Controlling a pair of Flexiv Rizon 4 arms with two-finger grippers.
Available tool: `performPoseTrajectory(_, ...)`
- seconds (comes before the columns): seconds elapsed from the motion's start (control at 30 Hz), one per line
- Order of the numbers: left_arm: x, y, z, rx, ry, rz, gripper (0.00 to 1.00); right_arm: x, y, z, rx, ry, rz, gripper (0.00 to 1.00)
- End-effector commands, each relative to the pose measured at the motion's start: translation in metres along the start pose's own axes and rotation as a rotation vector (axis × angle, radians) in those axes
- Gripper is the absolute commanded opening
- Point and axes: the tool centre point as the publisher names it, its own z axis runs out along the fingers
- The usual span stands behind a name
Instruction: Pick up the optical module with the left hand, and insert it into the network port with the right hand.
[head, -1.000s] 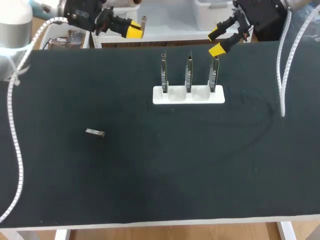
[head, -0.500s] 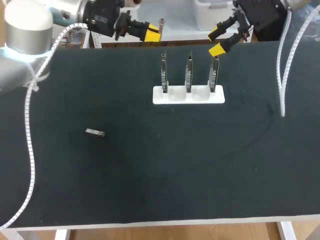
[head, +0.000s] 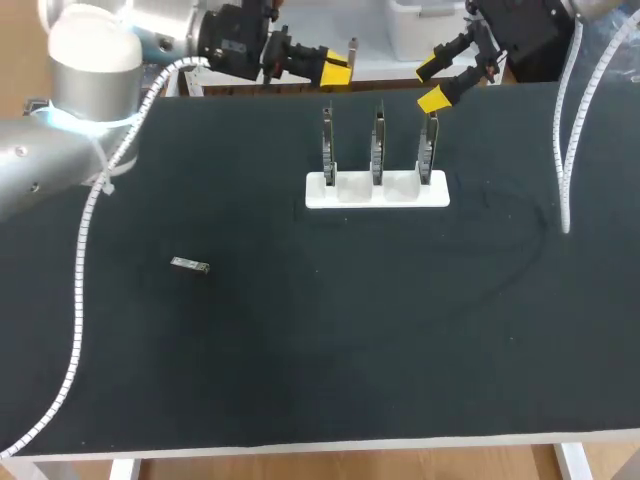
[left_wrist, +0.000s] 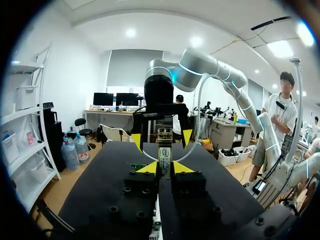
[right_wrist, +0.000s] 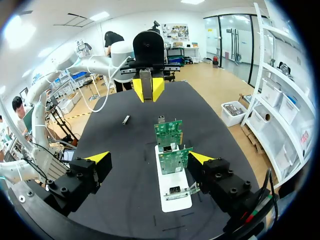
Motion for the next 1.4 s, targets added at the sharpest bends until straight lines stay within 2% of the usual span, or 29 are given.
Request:
performPoseTrajectory(0.03, 0.003, 0.004, 0.009, -0.011, -0.005, 0.001, 0.00, 0.001, 0.003, -0.001, 0.007, -0.001, 0.000, 1.00)
performPoseTrajectory(0.27, 0.005, 0.015, 0.015, -0.052, -0.011, -0.001, 0.00, 0.001, 0.003, -0.001, 0.007, -0.001, 0.000, 1.00)
performPoseTrajectory(0.47, 0.008, 0.021, 0.020, -0.053, -0.036, -0.026, 0.00, 0.001, 0.003, -0.001, 0.007, -0.001, 0.000, 1.00)
performPoseTrajectory(0.9, 0.015, 0.028, 0.040, -0.059, -0.025, -0.051, 0.00, 0.001, 0.003, -0.001, 0.007, -0.001, 0.000, 1.00)
performPoseTrajectory(1.4, 0.015, 0.033, 0.042, -0.077, -0.027, -0.059, 0.00, 0.001, 0.003, -0.001, 0.007, -0.001, 0.000, 1.00)
